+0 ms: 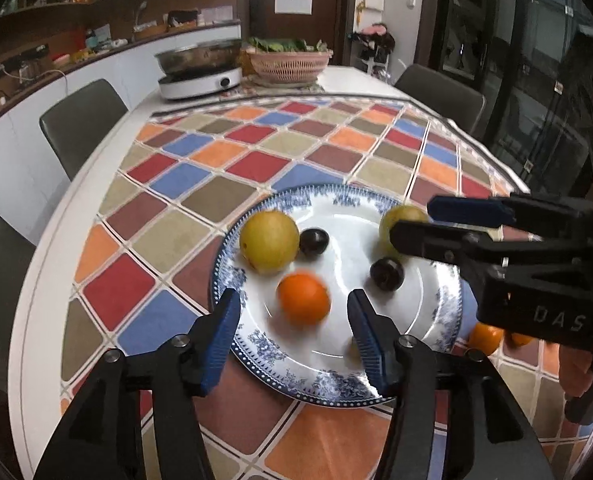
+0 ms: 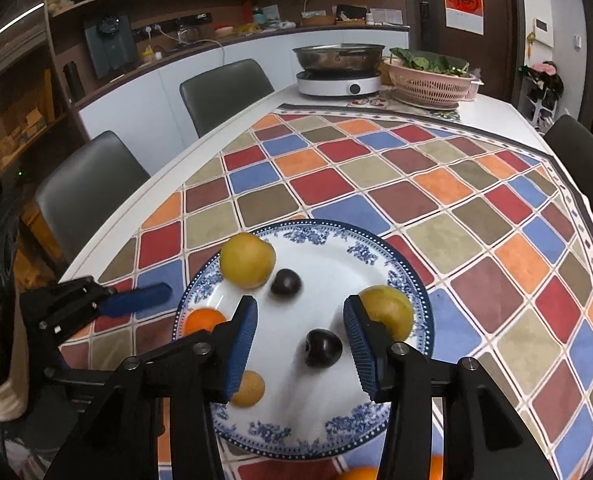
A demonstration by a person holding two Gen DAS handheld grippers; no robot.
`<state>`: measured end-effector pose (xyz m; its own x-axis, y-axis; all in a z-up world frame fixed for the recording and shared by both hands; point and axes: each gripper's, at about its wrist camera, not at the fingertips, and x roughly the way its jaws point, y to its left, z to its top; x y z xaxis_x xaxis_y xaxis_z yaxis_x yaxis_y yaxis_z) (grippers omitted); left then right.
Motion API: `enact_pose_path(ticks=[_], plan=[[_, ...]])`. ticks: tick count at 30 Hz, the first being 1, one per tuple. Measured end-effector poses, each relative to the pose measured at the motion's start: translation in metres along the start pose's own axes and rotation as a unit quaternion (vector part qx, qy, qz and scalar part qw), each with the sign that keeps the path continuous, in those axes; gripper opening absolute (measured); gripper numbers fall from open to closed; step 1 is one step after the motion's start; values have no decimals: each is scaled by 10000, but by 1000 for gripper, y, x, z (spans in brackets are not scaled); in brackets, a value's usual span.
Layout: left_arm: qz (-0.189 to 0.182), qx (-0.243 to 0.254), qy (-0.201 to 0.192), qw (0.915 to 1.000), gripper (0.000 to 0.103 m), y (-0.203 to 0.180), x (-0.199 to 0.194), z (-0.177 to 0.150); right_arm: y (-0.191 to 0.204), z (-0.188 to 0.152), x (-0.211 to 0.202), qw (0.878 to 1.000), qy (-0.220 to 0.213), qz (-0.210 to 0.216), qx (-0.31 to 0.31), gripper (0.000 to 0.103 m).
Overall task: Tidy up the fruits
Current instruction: 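Carry the mandarin and plum over the plate and open both grippers, then withdraw both grippers from the plate toward the loose oranges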
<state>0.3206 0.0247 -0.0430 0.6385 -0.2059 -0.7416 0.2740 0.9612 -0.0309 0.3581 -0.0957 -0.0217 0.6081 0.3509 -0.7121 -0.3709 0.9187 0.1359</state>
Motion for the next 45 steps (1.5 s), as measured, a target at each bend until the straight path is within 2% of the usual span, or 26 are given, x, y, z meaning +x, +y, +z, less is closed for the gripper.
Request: enact_pose_path(ticks=[3,5,9,12,21,25,29,33,45], plan=[[29,-21,-158,9999,56,-2,-18,2,1,-2,-12,10000,-74,0,45,46],[17,-33,-276,9996,60,-5,-30,3,1,-4,-23,9998,-150,34,91,46],[18,26,-521,9986,61,-16,-55,2,4,-10,-44,9996,-254,52,134,46],[-76,-51,-746,9972,61,-23,-77,-2,5,-16,-60,9993,-351,12,148,54],[-96,-106,-1114,9937,64,-43,-126,-11,10,-36,-118,9965,-806,-193,107,54],[-78,-148,-1208,9925,68,-52,-143,-19,13,-45,-141,9949,-972,-244,101,60],[74,-266,-1214,9922,75,-57,-153,-31,14,-55,-156,9937,-1071,-298,141,60],[75,-350,-1228,9918,77,-61,-157,-40,11,-66,-170,9918,-1164,-486,183,60],[30,93,-1491,9888,77,-91,-158,-63,-5,-104,-193,9866,-1245,-1013,296,60]])
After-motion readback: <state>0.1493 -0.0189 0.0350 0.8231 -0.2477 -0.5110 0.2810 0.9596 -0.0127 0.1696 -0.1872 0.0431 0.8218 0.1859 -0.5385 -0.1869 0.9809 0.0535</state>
